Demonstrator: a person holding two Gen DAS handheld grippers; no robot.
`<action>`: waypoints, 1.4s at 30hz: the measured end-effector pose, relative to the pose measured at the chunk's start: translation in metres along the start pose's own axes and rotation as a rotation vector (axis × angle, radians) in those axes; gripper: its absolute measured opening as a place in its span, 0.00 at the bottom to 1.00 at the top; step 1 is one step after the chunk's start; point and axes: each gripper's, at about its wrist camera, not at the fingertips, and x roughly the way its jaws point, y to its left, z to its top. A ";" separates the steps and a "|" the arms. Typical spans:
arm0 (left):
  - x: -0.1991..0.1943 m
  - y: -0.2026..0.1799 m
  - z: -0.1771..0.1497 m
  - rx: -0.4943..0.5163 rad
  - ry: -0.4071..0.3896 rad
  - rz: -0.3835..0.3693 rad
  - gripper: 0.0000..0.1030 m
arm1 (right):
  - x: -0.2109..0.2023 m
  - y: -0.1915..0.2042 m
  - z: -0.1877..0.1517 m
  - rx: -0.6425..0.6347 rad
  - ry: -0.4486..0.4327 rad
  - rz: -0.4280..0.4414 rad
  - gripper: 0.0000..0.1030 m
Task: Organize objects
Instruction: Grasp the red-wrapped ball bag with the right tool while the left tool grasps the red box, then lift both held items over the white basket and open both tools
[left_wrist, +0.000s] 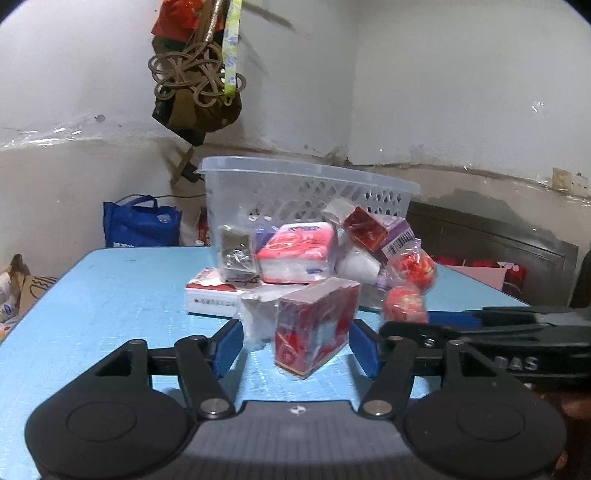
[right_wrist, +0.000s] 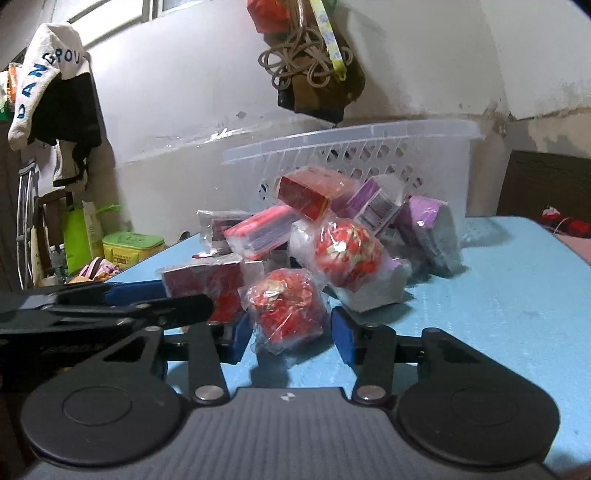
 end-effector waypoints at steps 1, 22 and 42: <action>0.001 -0.002 0.000 -0.001 -0.002 -0.004 0.65 | -0.004 -0.002 -0.002 0.006 0.000 0.000 0.49; 0.008 -0.029 -0.001 0.030 0.005 -0.011 0.35 | -0.026 -0.028 -0.007 0.062 -0.027 -0.035 0.49; -0.035 -0.019 0.008 -0.013 -0.066 0.046 0.33 | -0.046 -0.021 0.006 0.056 -0.081 -0.004 0.49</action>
